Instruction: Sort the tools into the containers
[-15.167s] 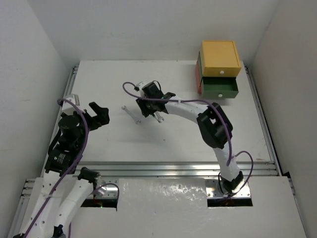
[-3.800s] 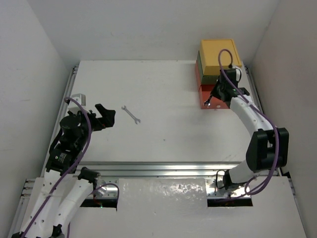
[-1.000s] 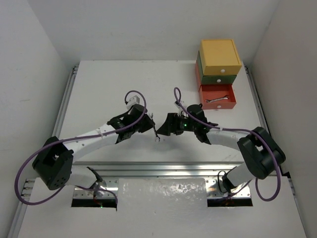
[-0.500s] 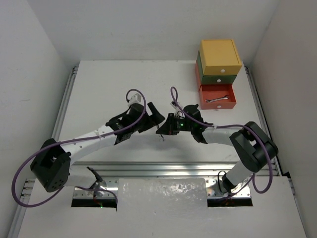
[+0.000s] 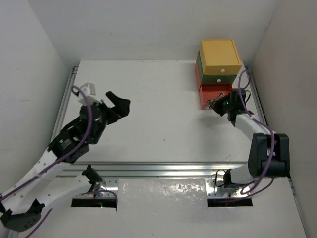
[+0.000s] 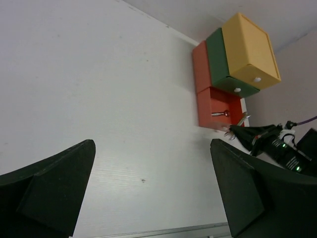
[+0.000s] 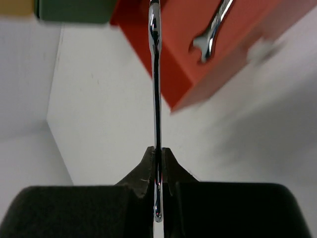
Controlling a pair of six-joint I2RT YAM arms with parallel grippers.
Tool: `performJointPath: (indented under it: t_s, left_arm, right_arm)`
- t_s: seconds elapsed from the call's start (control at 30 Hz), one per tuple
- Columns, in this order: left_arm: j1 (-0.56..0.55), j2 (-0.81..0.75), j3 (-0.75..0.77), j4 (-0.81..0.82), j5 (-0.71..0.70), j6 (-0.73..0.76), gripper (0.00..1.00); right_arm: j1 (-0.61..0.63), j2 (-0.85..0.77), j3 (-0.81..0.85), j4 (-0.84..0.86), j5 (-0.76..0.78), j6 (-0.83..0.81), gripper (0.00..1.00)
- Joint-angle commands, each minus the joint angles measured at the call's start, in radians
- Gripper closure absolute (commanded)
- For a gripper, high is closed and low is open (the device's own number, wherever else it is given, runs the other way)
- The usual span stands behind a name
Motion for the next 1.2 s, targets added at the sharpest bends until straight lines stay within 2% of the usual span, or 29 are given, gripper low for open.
performJointPath:
  t_s: [0.0, 0.17, 0.2, 0.23, 0.27, 0.3, 0.33, 0.47, 0.53, 0.63, 0.67, 0.73, 0.8, 0.83, 0.9, 1.07, 1.17]
  left_arm:
    - [-0.006, -0.072, -0.006, -0.175, -0.055, 0.093, 0.00]
    - [-0.006, -0.125, -0.076, -0.223, -0.093, 0.190, 0.00]
    - [-0.005, -0.125, -0.101, -0.235, -0.125, 0.198, 0.00]
    - [-0.006, -0.120, -0.110, -0.242, -0.141, 0.187, 0.00]
    - [-0.006, -0.114, -0.118, -0.239, -0.143, 0.181, 0.00]
    - [-0.006, -0.112, -0.118, -0.228, -0.124, 0.187, 0.00]
    - [-0.005, -0.111, -0.122, -0.216, -0.111, 0.213, 0.00]
    - [-0.006, -0.112, -0.130, -0.206, -0.107, 0.211, 0.00]
    - [-0.006, -0.118, -0.135, -0.202, -0.103, 0.213, 0.00]
    - [-0.005, -0.138, -0.138, -0.203, -0.107, 0.210, 0.00]
    - [-0.005, -0.152, -0.142, -0.197, -0.104, 0.208, 0.00]
    - [-0.005, -0.167, -0.147, -0.185, -0.098, 0.213, 0.00]
    - [-0.006, -0.166, -0.152, -0.180, -0.087, 0.219, 0.00]
    - [-0.006, -0.160, -0.152, -0.179, -0.081, 0.221, 0.00]
    - [-0.005, -0.149, -0.150, -0.180, -0.080, 0.221, 0.00]
    - [-0.005, -0.138, -0.148, -0.183, -0.075, 0.222, 0.00]
    - [-0.005, -0.148, -0.155, -0.174, -0.068, 0.227, 0.00]
  right_arm:
    - [-0.068, 0.117, 0.185, -0.072, 0.005, 0.068, 1.00]
    - [-0.118, 0.303, 0.414, -0.175, 0.022, 0.073, 1.00]
    - [-0.119, 0.322, 0.465, -0.203, 0.025, 0.071, 0.97]
    - [-0.119, 0.338, 0.484, -0.213, 0.034, 0.071, 0.87]
    - [-0.121, 0.364, 0.510, -0.214, 0.016, 0.071, 0.69]
    - [-0.121, 0.375, 0.524, -0.220, 0.000, 0.070, 0.46]
    - [-0.121, 0.380, 0.536, -0.232, -0.014, 0.064, 0.34]
    - [-0.119, 0.336, 0.498, -0.226, -0.011, 0.041, 0.26]
    - [-0.121, 0.284, 0.461, -0.229, 0.015, -0.002, 0.25]
    - [-0.119, 0.172, 0.344, -0.211, 0.078, -0.094, 0.28]
    - [-0.121, 0.139, 0.238, -0.150, 0.092, -0.137, 0.41]
    - [-0.119, 0.055, 0.155, -0.117, 0.147, -0.194, 0.69]
    - [-0.121, 0.035, 0.101, -0.117, 0.173, -0.264, 0.88]
    - [-0.121, 0.039, 0.095, -0.141, 0.190, -0.277, 0.89]
    - [-0.124, 0.059, 0.087, -0.148, 0.215, -0.277, 1.00]
    - [-0.127, 0.216, 0.108, -0.119, 0.258, -0.245, 1.00]
    - [-0.131, 0.303, 0.113, 0.018, 0.221, -0.225, 1.00]
